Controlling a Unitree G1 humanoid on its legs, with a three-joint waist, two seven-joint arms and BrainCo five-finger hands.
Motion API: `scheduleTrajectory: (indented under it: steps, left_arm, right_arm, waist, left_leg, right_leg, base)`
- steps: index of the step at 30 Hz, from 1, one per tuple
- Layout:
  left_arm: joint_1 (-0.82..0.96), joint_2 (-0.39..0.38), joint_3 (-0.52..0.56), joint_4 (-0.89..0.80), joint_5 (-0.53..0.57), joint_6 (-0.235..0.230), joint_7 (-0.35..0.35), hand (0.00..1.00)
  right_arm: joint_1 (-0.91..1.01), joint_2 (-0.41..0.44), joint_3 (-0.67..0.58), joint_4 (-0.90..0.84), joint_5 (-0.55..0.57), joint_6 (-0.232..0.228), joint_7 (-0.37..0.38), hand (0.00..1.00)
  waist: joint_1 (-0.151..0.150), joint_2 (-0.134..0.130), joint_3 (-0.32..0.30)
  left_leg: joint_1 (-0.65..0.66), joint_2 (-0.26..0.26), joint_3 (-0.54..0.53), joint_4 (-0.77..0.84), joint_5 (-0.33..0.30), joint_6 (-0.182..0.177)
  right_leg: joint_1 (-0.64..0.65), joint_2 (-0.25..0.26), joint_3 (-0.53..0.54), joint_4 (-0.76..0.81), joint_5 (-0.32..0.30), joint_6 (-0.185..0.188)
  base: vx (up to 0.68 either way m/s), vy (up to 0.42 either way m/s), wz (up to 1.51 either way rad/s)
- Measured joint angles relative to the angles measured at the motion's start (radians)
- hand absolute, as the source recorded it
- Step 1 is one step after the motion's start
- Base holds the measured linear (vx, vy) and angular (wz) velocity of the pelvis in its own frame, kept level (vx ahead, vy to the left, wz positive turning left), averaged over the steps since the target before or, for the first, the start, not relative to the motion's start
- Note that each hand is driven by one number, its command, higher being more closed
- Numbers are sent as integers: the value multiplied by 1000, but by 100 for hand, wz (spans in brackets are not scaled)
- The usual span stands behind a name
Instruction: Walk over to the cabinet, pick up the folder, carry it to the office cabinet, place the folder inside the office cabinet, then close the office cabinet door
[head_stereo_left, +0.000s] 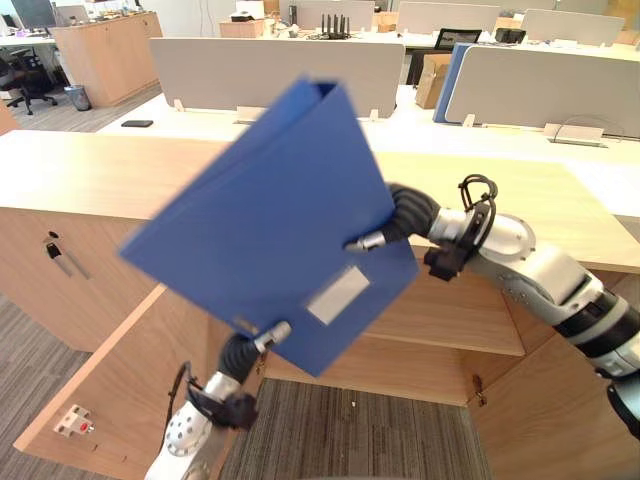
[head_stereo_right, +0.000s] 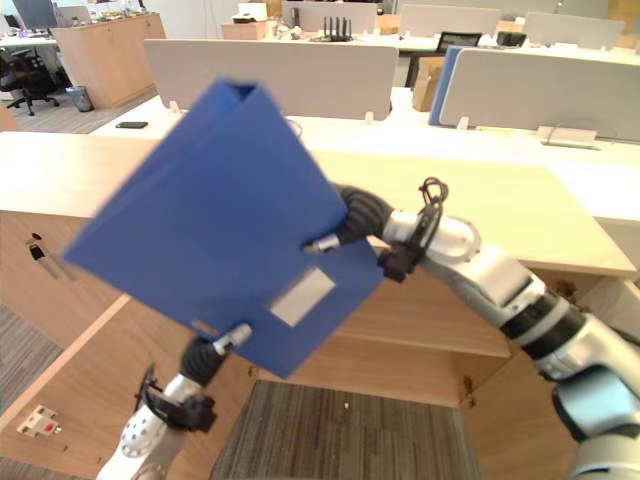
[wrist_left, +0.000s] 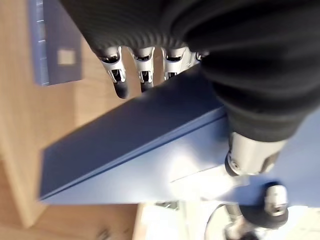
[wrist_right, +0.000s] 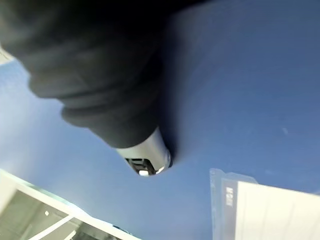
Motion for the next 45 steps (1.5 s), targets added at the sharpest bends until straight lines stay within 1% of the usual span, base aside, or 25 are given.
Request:
scheduleTrajectory:
  steps: [1,2,3,4,5,7,8,10,11,14,15,18,19,22,26,28,29,31,32,33,34,37,38,41,45]
  left_arm:
    - [9,7,-21,50,10,17,-45,0]
    - [12,6,-30,77,12,26,-63,0]
    - [16,-11,-35,138,12,44,-89,0]
    - [16,-38,-25,204,13,65,-94,0]
    - [17,-58,-16,236,16,74,-94,0]
    - [19,-129,35,335,41,110,-87,0]
    - [20,-171,90,414,62,131,-76,0]
    - [21,-199,139,521,74,140,-65,0]
    - [17,-222,187,624,81,154,-53,0]
    - [-1,-262,324,878,81,180,-8,0]
    - [-4,-262,347,925,81,183,-3,0]
    - [-28,-265,495,1092,91,188,42,0]
    - [-37,-266,528,1131,111,189,61,0]
    - [-37,-274,575,1163,180,189,80,0]
    - [-53,-293,625,1164,251,188,104,0]
    - [-79,-299,639,1154,255,181,120,0]
    - [-81,-302,643,1145,255,179,123,0]
    - [-87,-318,645,1116,246,171,134,0]
    - [-97,-330,643,1100,238,166,140,0]
    - [-101,-333,640,1092,234,165,141,0]
    - [-107,-338,637,1071,228,161,143,0]
    - [-122,-354,619,1011,202,146,153,0]
    - [-143,-362,619,988,194,136,163,0]
    - [-206,-375,597,959,176,129,190,0]
    - [-232,-386,602,948,157,127,214,0]
  right_arm:
    - [48,0,-4,-44,-57,0,12,100]
    - [74,3,-6,-67,-91,-1,12,100]
    - [133,19,-16,-103,-173,-5,11,100]
    - [202,54,-45,-129,-272,-12,10,100]
    - [234,76,-55,-134,-324,-21,8,100]
    - [352,156,-101,-138,-505,-56,4,100]
    - [438,212,-124,-138,-637,-88,1,100]
    - [511,255,-126,-125,-733,-107,-1,100]
    - [568,282,-126,-104,-785,-113,-2,100]
    - [684,315,-124,2,-887,-121,12,100]
    - [697,327,-124,39,-910,-121,12,100]
    - [715,361,-124,236,-1030,-121,10,100]
    - [715,367,-124,296,-1097,-121,4,100]
    - [702,396,-141,434,-1179,-123,-27,100]
    - [667,455,-220,596,-1221,-109,-65,100]
    - [641,483,-311,678,-1218,-91,-90,100]
    - [635,495,-344,701,-1201,-81,-100,100]
    - [604,535,-491,779,-1071,-47,-161,100]
    - [562,567,-627,834,-889,-24,-215,100]
    - [544,585,-683,852,-815,-23,-232,100]
    - [511,620,-761,867,-674,-23,-281,100]
    - [438,664,-835,855,-397,-33,-367,100]
    - [405,682,-849,832,-259,-46,-396,100]
    - [343,729,-885,724,27,-92,-426,100]
    - [276,758,-899,652,215,-135,-431,100]
  waist:
    - [-5,0,0]
    - [-6,0,0]
    - [-5,0,0]
    - [-4,0,0]
    - [-3,0,0]
    - [-5,1,0]
    - [-6,2,0]
    - [-11,4,-1]
    - [-13,5,0]
    - [-16,7,5]
    - [-16,7,8]
    - [-20,13,27]
    - [-20,16,37]
    - [-20,22,64]
    - [-20,29,97]
    - [-20,40,156]
    - [-19,43,169]
    - [-18,58,211]
    - [-18,68,240]
    - [-17,72,252]
    - [-17,77,280]
    - [-12,85,334]
    - [-3,88,362]
    - [13,106,446]
    - [21,111,482]
  left_leg:
    - [0,0,2,-3,-1,-1]
    - [-1,1,5,-4,-1,-1]
    - [-2,1,13,-4,-1,-1]
    - [-4,1,22,-4,-2,-1]
    - [-5,1,24,-4,-2,-1]
    - [-5,1,28,-4,-2,-1]
    - [-5,1,30,-4,-2,-1]
    - [-6,5,32,-4,-2,-2]
    - [-9,6,33,-4,-2,-2]
    - [-18,4,34,-4,-2,-2]
    - [-18,2,34,-4,-3,-2]
    - [-18,3,35,-4,-3,-3]
    - [-18,2,36,-4,-3,-3]
    - [-21,2,35,-4,-3,-3]
    - [-56,2,24,-2,1,-2]
    - [-70,0,14,1,6,0]
    - [-73,0,12,1,7,1]
    - [-91,-2,10,1,11,3]
    - [-104,-2,10,2,15,5]
    - [-106,-2,10,2,16,6]
    - [-105,0,11,4,16,5]
    - [-129,17,21,44,5,2]
    - [-164,28,26,99,-18,2]
    - [-265,65,27,277,-88,3]
    - [-397,107,25,461,-158,6]
  right_leg:
    - [-3,1,4,0,0,0]
    - [-6,1,7,1,0,0]
    - [-19,2,17,5,-1,0]
    - [-27,3,25,8,-1,0]
    - [-28,3,26,8,-1,0]
    - [-31,4,30,8,-1,0]
    - [-32,5,33,8,-1,0]
    - [-34,2,37,5,-1,0]
    - [-36,2,38,2,-1,-1]
    - [-42,8,38,-4,3,-4]
    - [-42,8,39,-5,4,-4]
    - [-38,10,39,-16,11,-4]
    - [-36,10,39,-23,16,-4]
    - [-35,11,39,-31,19,-4]
    - [-66,11,29,-29,21,-5]
    - [-74,10,20,-29,27,-3]
    - [-76,9,18,-29,27,-3]
    - [-88,8,14,-27,30,-2]
    - [-102,7,14,-23,32,-1]
    - [-104,8,13,-22,32,-1]
    - [-105,8,13,-18,32,-1]
    - [-128,3,17,10,31,-1]
    - [-152,2,17,37,26,-7]
    - [-234,-2,20,168,-26,-22]
    - [-380,-8,30,359,-107,-31]
  base:
    - [-50,-7,-9]
    - [-64,-5,-15]
    - [-76,1,-21]
    - [-65,2,-21]
    - [-54,-2,-16]
    - [-44,-8,-6]
    - [-36,-6,-3]
    - [-31,-5,-3]
    - [-30,-4,-2]
    - [-10,-2,0]
    - [0,0,0]
    - [-44,-7,-2]
    - [-52,-3,-1]
    - [-49,-5,0]
    - [-42,-10,8]
    - [-24,-11,13]
    - [-34,-3,8]
    - [-21,0,5]
    - [-6,-2,4]
    - [0,0,0]
    - [-31,-10,-1]
    - [-71,-20,-8]
    - [-128,-21,-10]
    - [-148,-33,-7]
    - [-148,-40,-7]
